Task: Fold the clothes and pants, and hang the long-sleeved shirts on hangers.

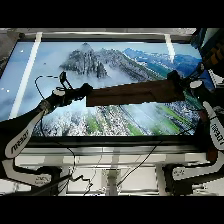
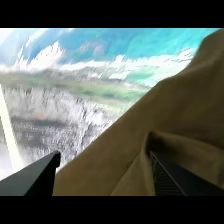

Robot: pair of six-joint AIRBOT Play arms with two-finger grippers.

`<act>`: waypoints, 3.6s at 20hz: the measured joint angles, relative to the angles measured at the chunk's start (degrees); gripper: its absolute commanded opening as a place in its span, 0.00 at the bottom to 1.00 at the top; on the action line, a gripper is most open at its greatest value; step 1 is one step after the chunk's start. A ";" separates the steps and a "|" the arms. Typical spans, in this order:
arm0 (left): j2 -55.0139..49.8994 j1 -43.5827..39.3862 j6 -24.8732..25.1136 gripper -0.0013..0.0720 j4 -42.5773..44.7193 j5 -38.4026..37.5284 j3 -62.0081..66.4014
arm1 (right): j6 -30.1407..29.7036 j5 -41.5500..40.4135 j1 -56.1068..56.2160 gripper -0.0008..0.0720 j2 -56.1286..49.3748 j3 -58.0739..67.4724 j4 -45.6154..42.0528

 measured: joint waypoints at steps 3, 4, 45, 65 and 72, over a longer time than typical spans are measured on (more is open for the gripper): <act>1.62 1.40 3.45 0.75 0.44 -2.71 1.49 | -0.24 4.20 0.00 0.88 0.50 1.97 -2.64; 2.38 2.40 4.24 0.75 1.53 -3.63 1.77 | -0.26 5.49 -0.02 0.88 0.74 2.60 -3.67; 0.96 3.52 -0.48 0.04 27.50 -20.15 10.58 | -1.31 19.45 11.26 0.05 2.27 5.86 -10.21; 30.42 16.00 -2.89 0.04 36.06 -44.54 10.91 | 9.62 6.34 53.90 0.05 -12.15 17.92 -9.35; 30.91 16.00 -2.80 0.04 35.87 -42.23 10.91 | 11.98 13.94 52.02 0.05 -15.10 22.77 -12.50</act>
